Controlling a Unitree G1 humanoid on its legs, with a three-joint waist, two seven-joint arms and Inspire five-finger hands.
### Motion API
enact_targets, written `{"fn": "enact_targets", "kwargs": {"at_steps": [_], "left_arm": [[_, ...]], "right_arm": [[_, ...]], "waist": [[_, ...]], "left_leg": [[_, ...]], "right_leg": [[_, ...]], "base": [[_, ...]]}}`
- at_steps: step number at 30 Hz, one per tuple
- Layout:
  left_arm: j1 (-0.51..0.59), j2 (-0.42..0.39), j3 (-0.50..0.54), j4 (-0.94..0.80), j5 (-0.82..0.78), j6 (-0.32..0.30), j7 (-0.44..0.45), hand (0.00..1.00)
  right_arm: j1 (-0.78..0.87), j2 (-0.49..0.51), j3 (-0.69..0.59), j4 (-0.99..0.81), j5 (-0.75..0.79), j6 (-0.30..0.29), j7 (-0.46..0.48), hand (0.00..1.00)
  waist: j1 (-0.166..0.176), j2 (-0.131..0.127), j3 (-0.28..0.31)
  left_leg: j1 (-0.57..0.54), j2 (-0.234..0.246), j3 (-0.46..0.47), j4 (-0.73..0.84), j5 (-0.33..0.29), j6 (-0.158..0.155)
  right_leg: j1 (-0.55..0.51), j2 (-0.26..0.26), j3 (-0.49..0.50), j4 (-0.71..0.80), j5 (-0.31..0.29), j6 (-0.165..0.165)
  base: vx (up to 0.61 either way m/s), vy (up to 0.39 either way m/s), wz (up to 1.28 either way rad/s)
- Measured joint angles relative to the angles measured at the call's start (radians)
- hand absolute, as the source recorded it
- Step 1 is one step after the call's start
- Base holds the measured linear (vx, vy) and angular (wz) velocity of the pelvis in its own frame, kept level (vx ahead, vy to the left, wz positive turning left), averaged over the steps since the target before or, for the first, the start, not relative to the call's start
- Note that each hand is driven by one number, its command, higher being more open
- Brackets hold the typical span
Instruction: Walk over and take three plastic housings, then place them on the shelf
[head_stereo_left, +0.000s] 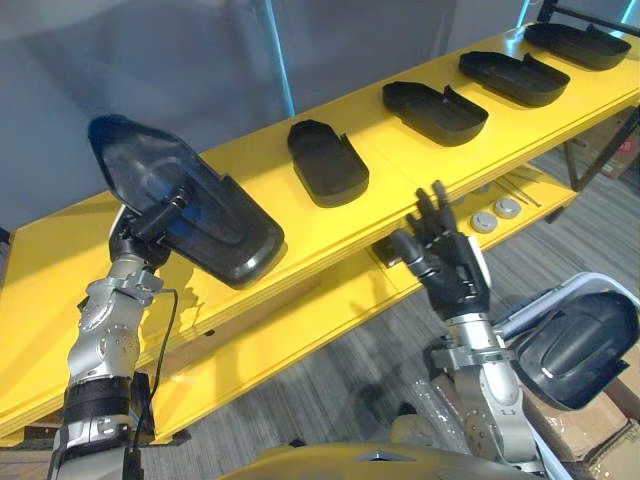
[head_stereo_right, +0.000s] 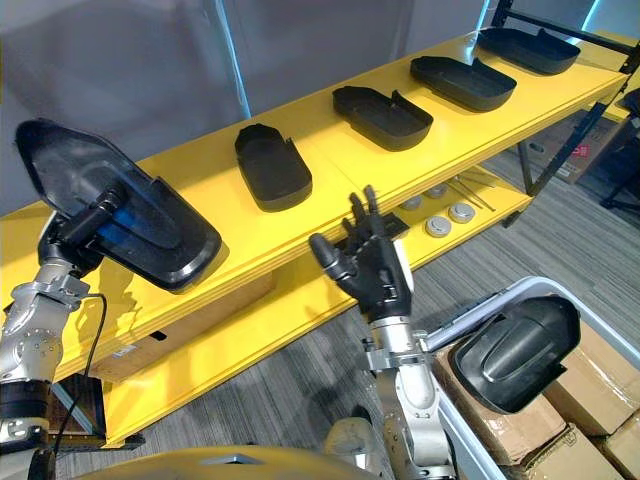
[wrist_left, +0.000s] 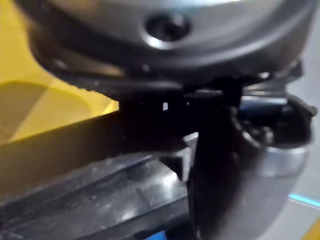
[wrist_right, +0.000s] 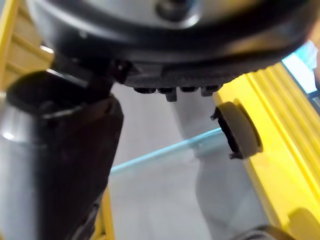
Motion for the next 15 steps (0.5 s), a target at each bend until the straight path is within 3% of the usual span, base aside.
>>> {"fn": "enact_targets", "kwargs": {"at_steps": [7, 15], "left_arm": [[-0.033, 0.038, -0.006, 0.133, -0.061, 0.098, -0.032, 0.0], [-0.054, 0.038, -0.048, 0.194, -0.056, 0.163, -0.028, 0.0]], "right_arm": [[0.025, -0.058, 0.037, 0.0, 0.001, 0.021, 0.022, 1.0], [0.042, -0.114, 0.05, 0.0, 0.003, 0.047, 0.023, 1.0]], "waist": [[-0.021, 0.011, 0.0], [-0.023, 0.057, 0.001]], "left_leg": [[0.003, -0.002, -0.001, -0.005, 0.001, 0.002], [-0.017, -0.007, -0.012, -0.004, 0.01, 0.008]], "right_leg": [[0.007, -0.001, -0.001, -0.015, 0.005, 0.002], [-0.002, -0.008, -0.01, -0.022, 0.012, 0.004]], "base": [[0.0, 0.0, 0.0], [-0.04, -0.003, 0.03]]}}
